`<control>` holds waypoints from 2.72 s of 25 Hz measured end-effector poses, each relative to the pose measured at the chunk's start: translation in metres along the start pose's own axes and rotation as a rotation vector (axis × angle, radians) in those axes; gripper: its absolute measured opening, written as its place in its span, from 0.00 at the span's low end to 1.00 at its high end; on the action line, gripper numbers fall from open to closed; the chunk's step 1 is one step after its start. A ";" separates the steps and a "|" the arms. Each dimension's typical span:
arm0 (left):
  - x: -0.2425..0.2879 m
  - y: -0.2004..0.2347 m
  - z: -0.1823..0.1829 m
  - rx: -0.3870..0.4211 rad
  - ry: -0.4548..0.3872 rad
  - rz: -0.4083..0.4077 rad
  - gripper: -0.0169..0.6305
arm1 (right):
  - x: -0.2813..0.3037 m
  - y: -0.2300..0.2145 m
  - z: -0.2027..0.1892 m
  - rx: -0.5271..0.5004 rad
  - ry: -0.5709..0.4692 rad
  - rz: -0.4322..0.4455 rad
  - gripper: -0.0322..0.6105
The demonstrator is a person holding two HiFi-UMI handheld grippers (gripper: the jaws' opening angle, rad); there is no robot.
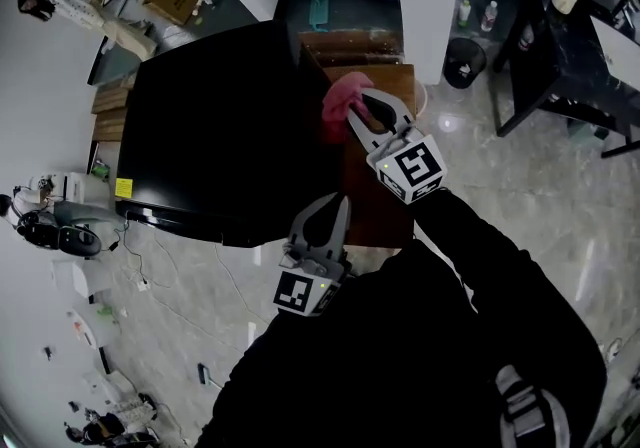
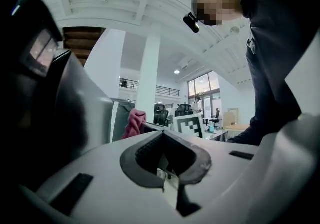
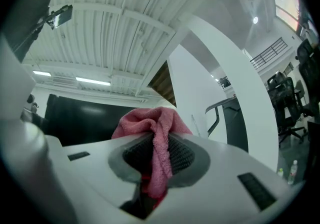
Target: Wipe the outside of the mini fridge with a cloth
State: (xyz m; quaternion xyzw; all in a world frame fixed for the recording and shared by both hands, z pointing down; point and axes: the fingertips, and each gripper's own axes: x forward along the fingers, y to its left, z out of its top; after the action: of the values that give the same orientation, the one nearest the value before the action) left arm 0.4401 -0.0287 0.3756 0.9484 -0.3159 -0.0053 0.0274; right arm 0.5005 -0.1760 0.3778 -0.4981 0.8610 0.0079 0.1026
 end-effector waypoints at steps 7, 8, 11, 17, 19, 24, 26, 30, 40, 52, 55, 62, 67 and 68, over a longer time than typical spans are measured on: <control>-0.032 -0.007 -0.064 -0.067 0.091 -0.078 0.04 | -0.072 0.051 -0.080 0.032 0.176 0.001 0.16; -0.038 -0.006 -0.079 -0.080 0.129 -0.077 0.04 | -0.079 0.058 -0.096 0.053 0.206 -0.001 0.16; -0.054 -0.002 -0.117 -0.117 0.224 -0.062 0.04 | -0.097 0.081 -0.140 0.104 0.276 0.004 0.16; -0.078 0.022 -0.169 -0.155 0.323 0.029 0.04 | -0.102 0.119 -0.206 0.199 0.383 0.020 0.16; -0.085 0.026 -0.178 -0.164 0.347 0.053 0.04 | -0.101 0.133 -0.224 0.240 0.413 0.039 0.16; -0.101 0.030 -0.199 -0.172 0.398 0.093 0.04 | -0.088 0.165 -0.252 0.303 0.432 0.110 0.16; -0.106 0.032 -0.206 -0.177 0.412 0.098 0.04 | -0.083 0.169 -0.261 0.329 0.447 0.102 0.16; -0.107 0.032 -0.211 -0.197 0.422 0.095 0.04 | -0.072 0.165 -0.267 0.365 0.447 0.089 0.16; -0.079 0.030 -0.195 -0.166 0.404 0.120 0.04 | -0.056 0.139 -0.276 0.393 0.453 0.047 0.15; -0.024 0.034 -0.179 -0.157 0.395 0.165 0.04 | -0.015 0.072 -0.291 0.313 0.460 0.027 0.15; -0.004 0.039 -0.173 -0.150 0.379 0.173 0.04 | -0.004 0.052 -0.296 0.311 0.463 0.011 0.15; 0.041 0.056 -0.180 -0.158 0.396 0.189 0.04 | 0.027 0.004 -0.308 0.289 0.469 -0.018 0.15; 0.068 0.067 -0.177 -0.158 0.394 0.185 0.04 | 0.051 -0.033 -0.314 0.279 0.462 -0.048 0.15; 0.072 0.068 -0.177 -0.157 0.393 0.184 0.04 | 0.055 -0.040 -0.316 0.279 0.460 -0.055 0.15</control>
State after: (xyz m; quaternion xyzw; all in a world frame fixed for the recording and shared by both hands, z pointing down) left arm 0.4619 -0.1175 0.5565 0.8933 -0.3883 0.1576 0.1623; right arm 0.4551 -0.2798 0.6808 -0.4910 0.8405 -0.2272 -0.0280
